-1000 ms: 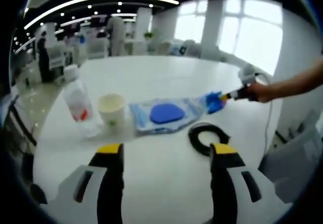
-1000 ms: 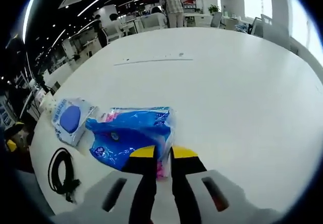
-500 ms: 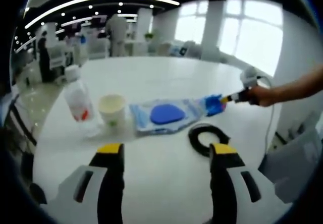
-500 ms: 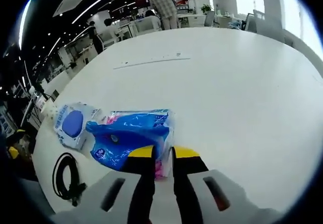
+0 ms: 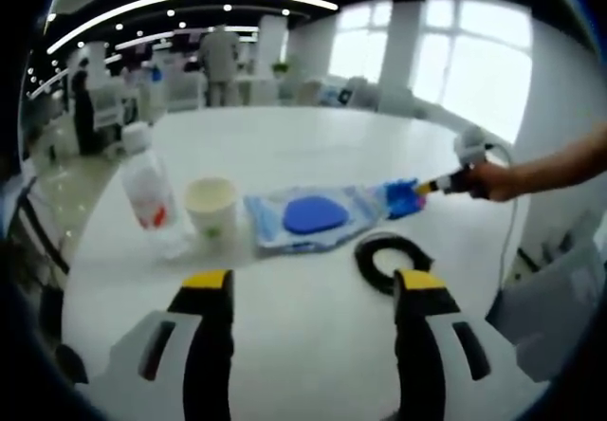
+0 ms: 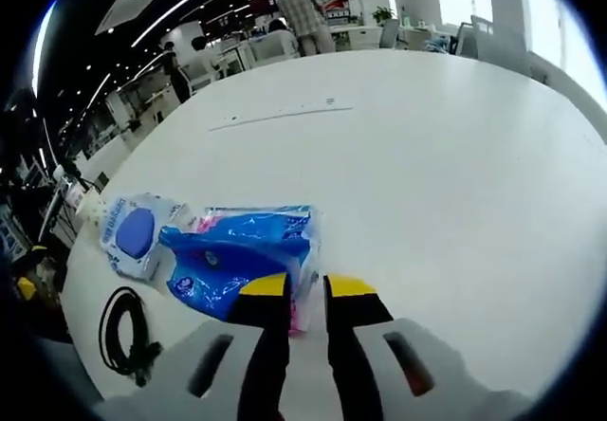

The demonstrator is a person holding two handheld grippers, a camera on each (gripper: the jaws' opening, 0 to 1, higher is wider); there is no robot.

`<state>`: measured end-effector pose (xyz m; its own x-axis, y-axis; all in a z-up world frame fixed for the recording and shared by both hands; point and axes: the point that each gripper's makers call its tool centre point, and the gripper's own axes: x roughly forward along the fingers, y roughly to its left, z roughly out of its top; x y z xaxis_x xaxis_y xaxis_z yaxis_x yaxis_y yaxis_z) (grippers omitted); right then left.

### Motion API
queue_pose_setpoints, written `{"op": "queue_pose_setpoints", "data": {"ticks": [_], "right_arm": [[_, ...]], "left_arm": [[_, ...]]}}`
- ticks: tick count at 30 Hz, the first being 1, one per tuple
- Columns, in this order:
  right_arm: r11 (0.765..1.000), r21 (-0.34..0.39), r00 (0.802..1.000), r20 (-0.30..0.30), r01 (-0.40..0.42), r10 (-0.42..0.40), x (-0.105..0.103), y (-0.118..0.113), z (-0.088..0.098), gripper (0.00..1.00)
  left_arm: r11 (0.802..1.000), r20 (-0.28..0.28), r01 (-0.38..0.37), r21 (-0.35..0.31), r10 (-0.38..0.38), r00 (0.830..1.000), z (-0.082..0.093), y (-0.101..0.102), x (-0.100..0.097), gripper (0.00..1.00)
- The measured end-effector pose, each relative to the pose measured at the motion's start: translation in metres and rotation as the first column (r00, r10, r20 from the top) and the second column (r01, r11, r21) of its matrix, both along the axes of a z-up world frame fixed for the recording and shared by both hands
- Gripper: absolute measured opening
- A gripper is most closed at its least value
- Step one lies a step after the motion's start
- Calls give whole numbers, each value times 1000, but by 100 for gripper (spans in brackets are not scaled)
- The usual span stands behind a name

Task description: Arrange the tabletop items into an orderly group along one side of the table until the central work area is clear of visible clutter.

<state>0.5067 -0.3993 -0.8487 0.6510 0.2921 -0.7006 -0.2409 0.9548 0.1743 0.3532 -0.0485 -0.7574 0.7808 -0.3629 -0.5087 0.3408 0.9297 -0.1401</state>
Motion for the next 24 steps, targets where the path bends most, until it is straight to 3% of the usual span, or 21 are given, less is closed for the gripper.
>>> {"op": "queue_pose_setpoints", "data": {"ticks": [4,12,24], "right_arm": [[1000,-14,1000,-2,-3,3,-3,-3,1,26],[1000,1,999,44,-15,15,-6,-5,19,38],[991,8,983,124,-134,133,-25,20,54,53]], "left_arm": [[1000,2,0,0,0,1000,0,0,0,65],[1000,6,-1,-5,1,1000,2,-1,0,65],[1000,11,5,-13,-4,1000,4,-2,-2,65]]}}
